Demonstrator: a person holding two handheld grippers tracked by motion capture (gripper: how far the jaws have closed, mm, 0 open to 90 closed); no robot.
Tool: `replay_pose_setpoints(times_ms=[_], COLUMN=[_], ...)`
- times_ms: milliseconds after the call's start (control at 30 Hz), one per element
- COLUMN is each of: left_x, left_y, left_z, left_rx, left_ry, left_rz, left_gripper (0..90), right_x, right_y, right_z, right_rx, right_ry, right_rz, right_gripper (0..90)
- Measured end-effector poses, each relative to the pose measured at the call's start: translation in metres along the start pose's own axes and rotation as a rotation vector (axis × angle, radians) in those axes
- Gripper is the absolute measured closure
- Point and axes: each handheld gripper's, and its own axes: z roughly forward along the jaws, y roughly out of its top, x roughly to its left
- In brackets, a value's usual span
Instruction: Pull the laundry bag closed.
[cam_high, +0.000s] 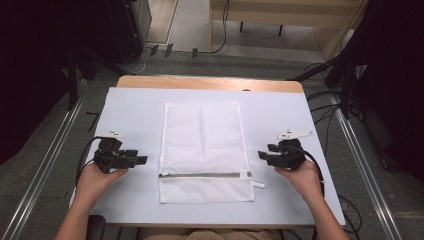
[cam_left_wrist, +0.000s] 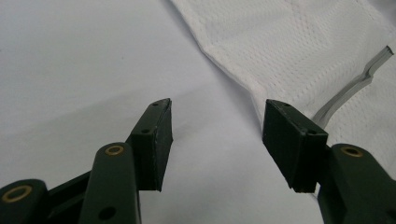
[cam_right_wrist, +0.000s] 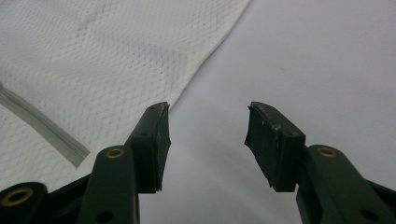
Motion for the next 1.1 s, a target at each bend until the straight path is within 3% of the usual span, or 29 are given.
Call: replay_pose_setpoints(times_ms=[267, 533, 767, 1100], left_x=[-0.002, 0.000, 0.000, 0.000], left_y=[-0.001, -0.001, -0.001, -0.001], left_z=[-0.002, -0.002, -0.002, -0.003], left_rx=[-0.016, -0.010, -0.010, -0.009], left_ry=[-0.007, -0.008, -0.006, -0.008], left_rz=[0.016, 0.001, 0.004, 0.003], left_gripper=[46.4, 45.1, 45.3, 44.9], right_x=[0.012, 0.025, 0.042, 0.056], right_y=[0.002, 0.005, 0.008, 0.012], right_z=[-0.002, -0.004, -0.001, 0.005], right_rx=[0.008, 0.022, 0.012, 0.017], right_ry=[0.013, 0.032, 0.076, 0.113], right_rz=[-0.022, -0.047, -0.092, -0.106], right_gripper=[49.9, 48.9, 50.9, 54.5])
